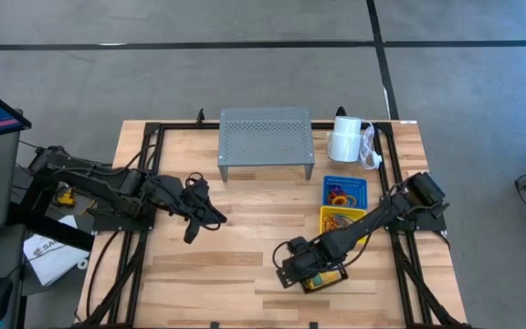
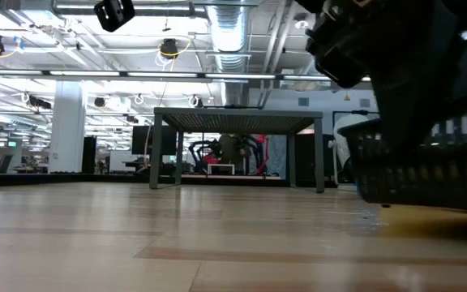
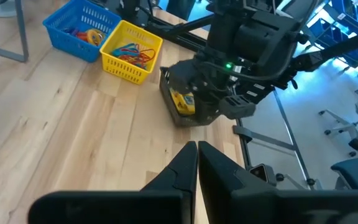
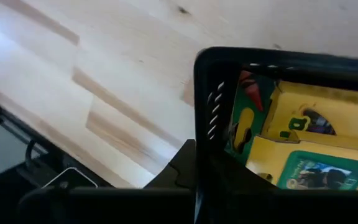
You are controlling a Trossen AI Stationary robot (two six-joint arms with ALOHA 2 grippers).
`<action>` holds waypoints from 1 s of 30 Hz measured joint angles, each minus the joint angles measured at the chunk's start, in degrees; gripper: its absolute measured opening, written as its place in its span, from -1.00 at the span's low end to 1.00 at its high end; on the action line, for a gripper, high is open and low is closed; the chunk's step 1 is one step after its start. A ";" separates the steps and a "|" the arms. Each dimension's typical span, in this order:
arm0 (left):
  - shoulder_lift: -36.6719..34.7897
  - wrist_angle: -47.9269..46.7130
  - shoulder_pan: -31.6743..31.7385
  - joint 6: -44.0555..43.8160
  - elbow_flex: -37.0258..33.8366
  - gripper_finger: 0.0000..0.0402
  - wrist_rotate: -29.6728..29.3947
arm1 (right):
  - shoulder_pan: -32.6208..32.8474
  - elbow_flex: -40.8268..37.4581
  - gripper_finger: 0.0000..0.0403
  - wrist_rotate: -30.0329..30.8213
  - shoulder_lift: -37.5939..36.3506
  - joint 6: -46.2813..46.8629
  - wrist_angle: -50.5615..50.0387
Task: Pick & Place Office Desk Supplies
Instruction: Put the black basket on the shelf
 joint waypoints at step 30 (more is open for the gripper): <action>0.00 0.66 7.31 -0.55 0.00 -0.96 0.10 | -2.53 0.02 -0.98 -12.03 0.00 -36.51 5.04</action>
